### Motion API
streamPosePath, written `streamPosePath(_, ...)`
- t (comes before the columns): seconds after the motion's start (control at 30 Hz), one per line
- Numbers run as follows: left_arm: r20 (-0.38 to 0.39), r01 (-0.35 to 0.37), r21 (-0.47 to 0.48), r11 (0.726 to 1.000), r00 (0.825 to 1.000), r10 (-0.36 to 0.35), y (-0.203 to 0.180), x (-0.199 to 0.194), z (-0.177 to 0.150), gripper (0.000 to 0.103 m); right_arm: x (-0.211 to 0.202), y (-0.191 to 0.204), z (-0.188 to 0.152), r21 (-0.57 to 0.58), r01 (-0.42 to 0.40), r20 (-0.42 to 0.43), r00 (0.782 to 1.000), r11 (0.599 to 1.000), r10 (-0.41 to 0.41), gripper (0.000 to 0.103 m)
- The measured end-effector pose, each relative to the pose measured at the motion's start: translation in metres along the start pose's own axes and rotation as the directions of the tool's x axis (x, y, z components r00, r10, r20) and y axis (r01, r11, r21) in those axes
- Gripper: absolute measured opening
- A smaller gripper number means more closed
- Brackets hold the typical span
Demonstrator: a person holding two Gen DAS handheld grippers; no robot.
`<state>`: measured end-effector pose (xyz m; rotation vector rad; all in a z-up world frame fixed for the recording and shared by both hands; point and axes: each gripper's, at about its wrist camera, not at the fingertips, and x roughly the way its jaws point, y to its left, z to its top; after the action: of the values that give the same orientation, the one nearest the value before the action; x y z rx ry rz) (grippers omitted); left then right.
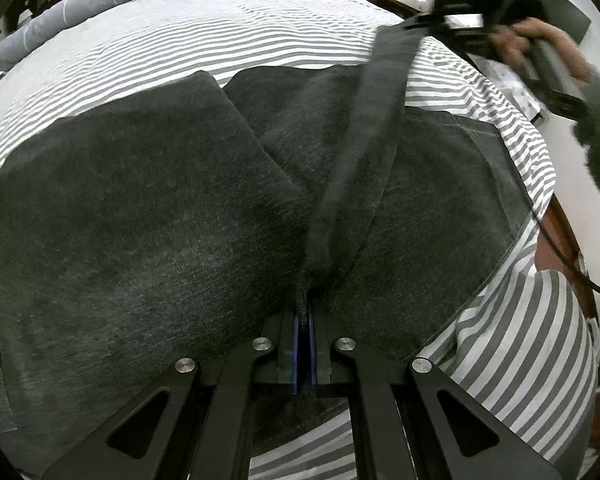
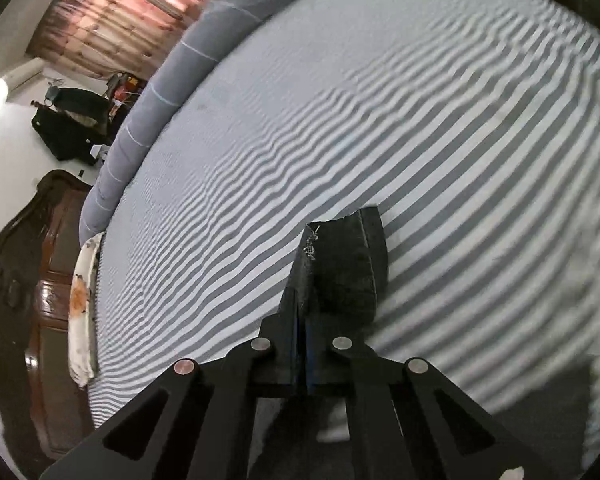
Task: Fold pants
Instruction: 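Hold the fold with the left gripper while the right gripper lifts the leg end over it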
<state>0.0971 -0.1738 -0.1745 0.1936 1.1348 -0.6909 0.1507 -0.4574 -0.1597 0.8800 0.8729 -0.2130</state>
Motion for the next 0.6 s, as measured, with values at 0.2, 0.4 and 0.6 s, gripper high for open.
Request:
streamPosePath(0.2, 0.032, -0.013, 0.066, 0.998, 0.999, 0.011, -0.015, -0.017, 0.005, 0.004, -0.079, -0.023, -0.020, -0.032, 0.107, 0.062, 0.993, 0.994, -0.105, 0.003)
streamPosePath(0.4, 0.029, -0.030, 0.157, 0.987, 0.999, 0.026, -0.029, -0.023, -0.003, 0.004, -0.123, -0.070, -0.068, 0.017, 0.196, 0.065, 0.978, 0.980, -0.197, 0.003)
streamPosePath(0.6, -0.010, -0.028, 0.236, 0.971, 0.999, 0.032, -0.040, -0.016, -0.018, 0.004, -0.125, -0.111, -0.107, 0.059, 0.265, 0.024, 0.964, 0.963, -0.266, 0.003)
